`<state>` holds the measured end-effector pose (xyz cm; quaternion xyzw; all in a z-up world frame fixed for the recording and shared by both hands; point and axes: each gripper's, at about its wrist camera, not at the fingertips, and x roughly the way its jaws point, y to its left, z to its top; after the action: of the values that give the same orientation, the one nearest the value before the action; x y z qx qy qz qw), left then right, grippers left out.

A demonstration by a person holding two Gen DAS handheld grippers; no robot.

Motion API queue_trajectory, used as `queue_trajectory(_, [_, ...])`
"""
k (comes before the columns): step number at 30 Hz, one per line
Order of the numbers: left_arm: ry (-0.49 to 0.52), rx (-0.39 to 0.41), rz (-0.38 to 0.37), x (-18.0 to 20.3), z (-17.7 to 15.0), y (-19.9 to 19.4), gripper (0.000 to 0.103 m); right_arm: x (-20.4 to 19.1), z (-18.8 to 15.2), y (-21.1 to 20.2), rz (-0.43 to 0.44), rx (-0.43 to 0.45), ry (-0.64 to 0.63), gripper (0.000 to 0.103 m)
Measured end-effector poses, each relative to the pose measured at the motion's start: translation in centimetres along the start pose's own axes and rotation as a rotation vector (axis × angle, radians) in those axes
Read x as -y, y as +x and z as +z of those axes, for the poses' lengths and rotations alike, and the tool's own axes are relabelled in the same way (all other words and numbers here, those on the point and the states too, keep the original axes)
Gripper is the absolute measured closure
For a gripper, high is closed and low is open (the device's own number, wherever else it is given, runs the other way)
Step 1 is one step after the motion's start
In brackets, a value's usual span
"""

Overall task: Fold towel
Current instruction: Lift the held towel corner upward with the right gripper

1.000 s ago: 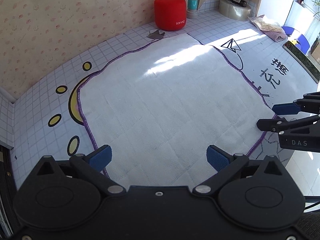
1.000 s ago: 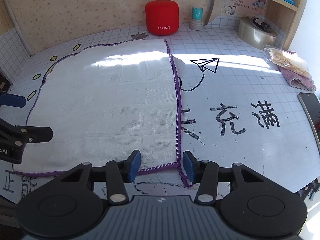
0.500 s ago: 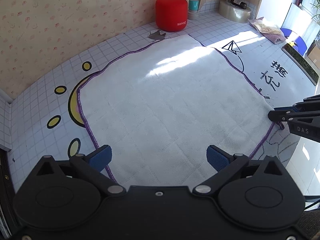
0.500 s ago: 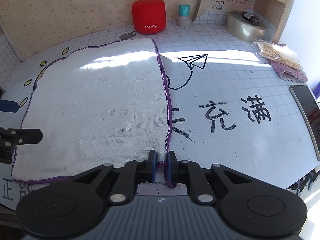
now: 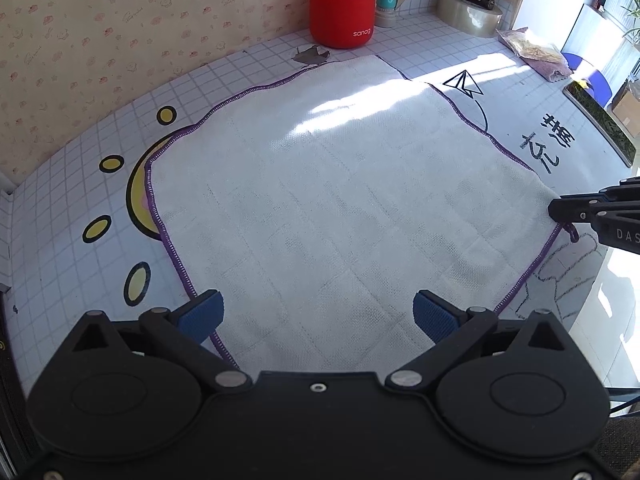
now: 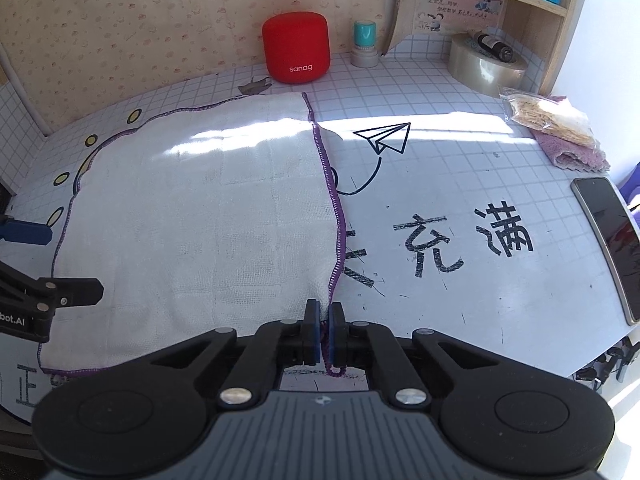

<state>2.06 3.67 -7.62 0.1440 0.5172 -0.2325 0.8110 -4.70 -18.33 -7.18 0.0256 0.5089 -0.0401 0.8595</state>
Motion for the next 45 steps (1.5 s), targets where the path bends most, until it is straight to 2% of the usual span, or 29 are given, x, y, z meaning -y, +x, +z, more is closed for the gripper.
queue_trajectory(10, [0.078,0.010,-0.071,2.2,-0.5,0.1,0.002,0.6,-1.3,-0.7,-0.032,-0.032,-0.008,0.100])
queue_trajectory(20, [0.070,-0.019,-0.111,3.2,-0.4,1.1,0.002,1.3,-1.8,-1.8,-0.058,-0.044,-0.014,0.100])
queue_trajectory(29, [0.064,-0.032,-0.121,3.1,-0.4,1.5,0.002,0.6,0.4,-4.0,-0.045,0.006,-0.053,0.100])
queue_trajectory(45, [-0.007,-0.009,-0.066,-0.6,0.0,0.6,0.002,-3.8,5.2,-4.1,0.050,0.078,-0.131,0.100])
